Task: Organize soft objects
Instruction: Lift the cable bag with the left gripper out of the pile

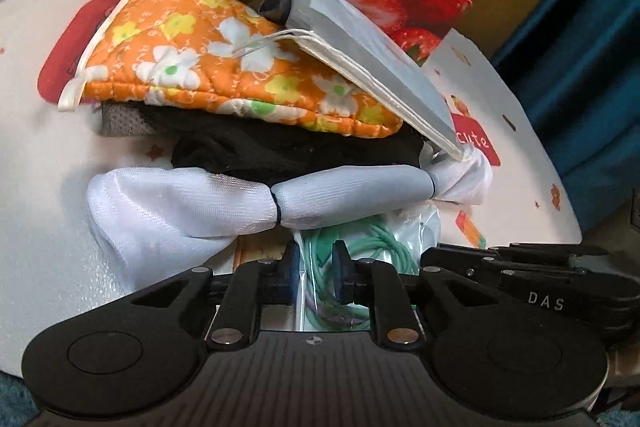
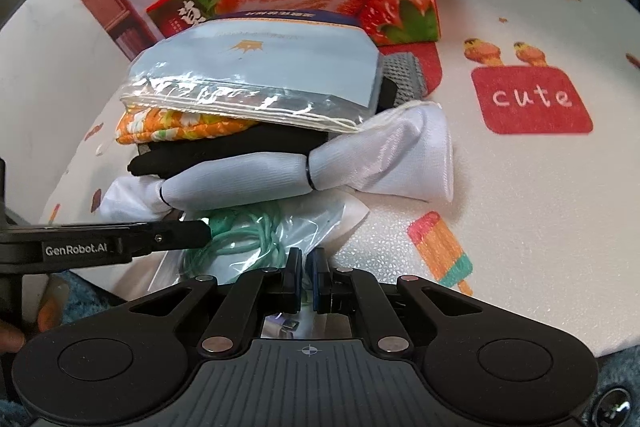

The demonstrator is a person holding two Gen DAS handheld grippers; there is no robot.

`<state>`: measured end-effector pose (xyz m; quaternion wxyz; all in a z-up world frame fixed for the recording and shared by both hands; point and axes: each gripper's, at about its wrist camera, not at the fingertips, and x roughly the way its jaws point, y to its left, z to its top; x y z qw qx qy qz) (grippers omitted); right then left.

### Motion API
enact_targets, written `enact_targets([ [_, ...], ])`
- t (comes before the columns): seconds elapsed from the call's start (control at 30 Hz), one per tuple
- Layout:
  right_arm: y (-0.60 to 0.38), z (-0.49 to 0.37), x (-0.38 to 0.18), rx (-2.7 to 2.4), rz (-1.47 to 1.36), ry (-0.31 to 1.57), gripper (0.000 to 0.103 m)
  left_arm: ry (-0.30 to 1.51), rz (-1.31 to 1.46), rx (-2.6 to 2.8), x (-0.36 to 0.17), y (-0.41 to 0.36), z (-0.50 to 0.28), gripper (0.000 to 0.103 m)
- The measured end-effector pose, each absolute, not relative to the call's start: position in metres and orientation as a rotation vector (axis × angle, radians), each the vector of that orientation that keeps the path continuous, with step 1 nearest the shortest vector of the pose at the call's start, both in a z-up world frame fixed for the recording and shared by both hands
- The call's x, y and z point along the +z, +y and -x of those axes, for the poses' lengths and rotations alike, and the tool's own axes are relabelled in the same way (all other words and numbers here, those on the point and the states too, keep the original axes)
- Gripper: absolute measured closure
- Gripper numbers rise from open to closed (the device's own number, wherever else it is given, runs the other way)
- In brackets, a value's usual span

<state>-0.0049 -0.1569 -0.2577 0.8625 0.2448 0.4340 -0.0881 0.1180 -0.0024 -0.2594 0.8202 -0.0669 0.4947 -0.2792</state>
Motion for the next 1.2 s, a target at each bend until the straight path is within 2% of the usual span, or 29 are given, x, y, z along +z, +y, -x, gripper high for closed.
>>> enact_targets([
  [0.73, -0.136, 0.026, -0.2, -0.169, -0.36, 0.781, 0.098, 0.95, 0.227, -0.666, -0.204, 0.029, -0.09, 0.086],
  [1.03, -0.133, 0.021, -0.201, -0.154, -0.344, 0.815, 0.098, 1.044, 0.299, -0.633, -0.223, 0.034, -0.094, 0.086],
  [1.2, -0.13, 0.022, -0.199, -0.152, -0.335, 0.786, 0.098, 0.968, 0.295, -0.653, -0.211, 0.039, -0.088, 0.086],
])
